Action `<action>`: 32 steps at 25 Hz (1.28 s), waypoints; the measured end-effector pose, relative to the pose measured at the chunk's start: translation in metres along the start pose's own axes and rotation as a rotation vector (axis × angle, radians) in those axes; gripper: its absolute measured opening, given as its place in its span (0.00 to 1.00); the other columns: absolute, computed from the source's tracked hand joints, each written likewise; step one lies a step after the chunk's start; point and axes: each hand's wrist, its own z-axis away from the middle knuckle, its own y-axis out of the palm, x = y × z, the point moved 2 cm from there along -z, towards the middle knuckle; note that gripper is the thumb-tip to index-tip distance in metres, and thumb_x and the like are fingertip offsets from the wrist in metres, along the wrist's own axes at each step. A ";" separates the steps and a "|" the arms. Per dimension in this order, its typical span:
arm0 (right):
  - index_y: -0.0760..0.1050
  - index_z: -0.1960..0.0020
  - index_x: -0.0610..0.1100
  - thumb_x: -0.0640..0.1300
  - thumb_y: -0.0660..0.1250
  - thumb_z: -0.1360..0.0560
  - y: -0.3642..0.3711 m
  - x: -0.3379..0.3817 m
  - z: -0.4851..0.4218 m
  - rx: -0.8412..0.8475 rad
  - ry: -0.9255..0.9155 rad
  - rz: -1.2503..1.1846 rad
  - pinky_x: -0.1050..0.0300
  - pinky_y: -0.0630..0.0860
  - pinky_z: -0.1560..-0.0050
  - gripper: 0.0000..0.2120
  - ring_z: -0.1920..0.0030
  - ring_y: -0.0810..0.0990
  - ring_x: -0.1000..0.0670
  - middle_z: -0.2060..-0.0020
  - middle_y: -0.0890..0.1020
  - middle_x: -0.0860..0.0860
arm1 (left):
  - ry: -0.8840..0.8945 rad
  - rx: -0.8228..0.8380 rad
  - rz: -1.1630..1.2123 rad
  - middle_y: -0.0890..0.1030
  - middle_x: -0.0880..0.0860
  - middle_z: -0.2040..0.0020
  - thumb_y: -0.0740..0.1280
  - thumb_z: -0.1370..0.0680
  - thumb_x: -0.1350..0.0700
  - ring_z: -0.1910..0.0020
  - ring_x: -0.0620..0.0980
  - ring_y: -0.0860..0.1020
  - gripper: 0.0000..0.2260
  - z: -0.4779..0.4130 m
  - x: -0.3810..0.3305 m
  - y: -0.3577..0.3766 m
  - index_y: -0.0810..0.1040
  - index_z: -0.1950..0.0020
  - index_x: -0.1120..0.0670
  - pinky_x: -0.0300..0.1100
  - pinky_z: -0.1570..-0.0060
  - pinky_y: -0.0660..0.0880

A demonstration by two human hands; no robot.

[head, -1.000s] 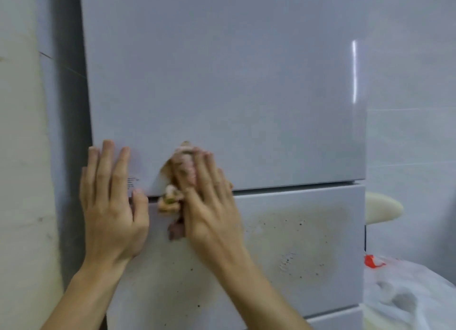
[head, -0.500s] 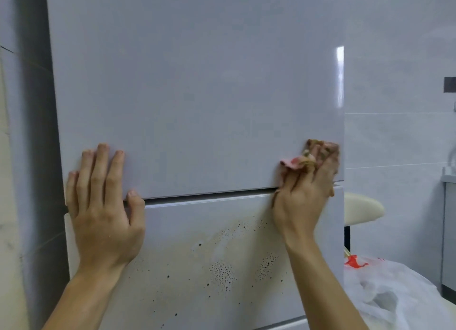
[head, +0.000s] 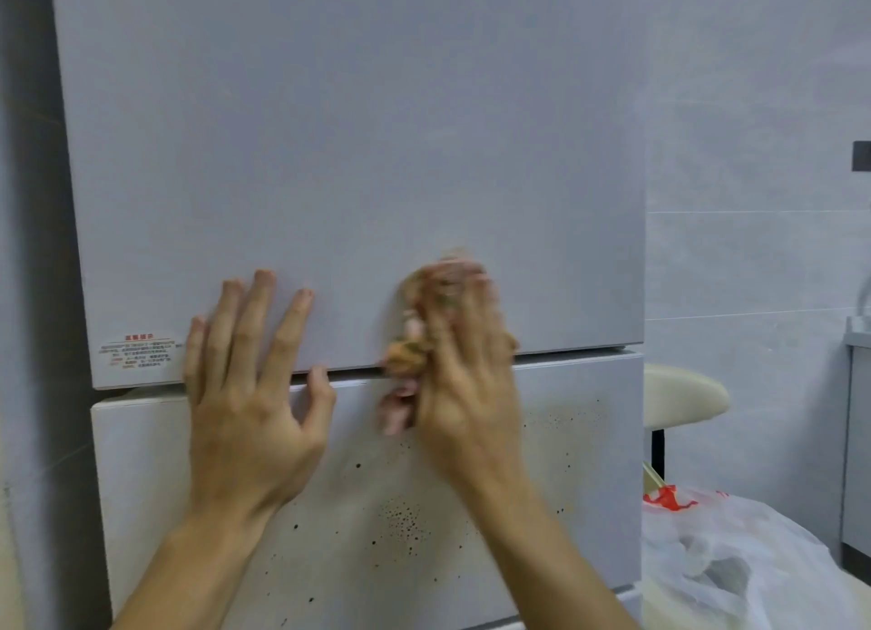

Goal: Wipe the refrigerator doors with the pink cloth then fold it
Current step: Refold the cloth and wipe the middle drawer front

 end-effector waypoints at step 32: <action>0.64 0.18 0.47 0.43 0.62 0.17 0.033 0.070 -0.044 -0.003 -0.183 -0.023 0.40 0.54 0.17 0.28 0.15 0.52 0.41 0.17 0.58 0.41 | -0.122 -0.041 0.157 0.59 0.59 0.16 0.59 0.27 0.59 0.16 0.59 0.56 0.36 -0.003 0.002 -0.002 0.59 0.18 0.64 0.54 0.16 0.51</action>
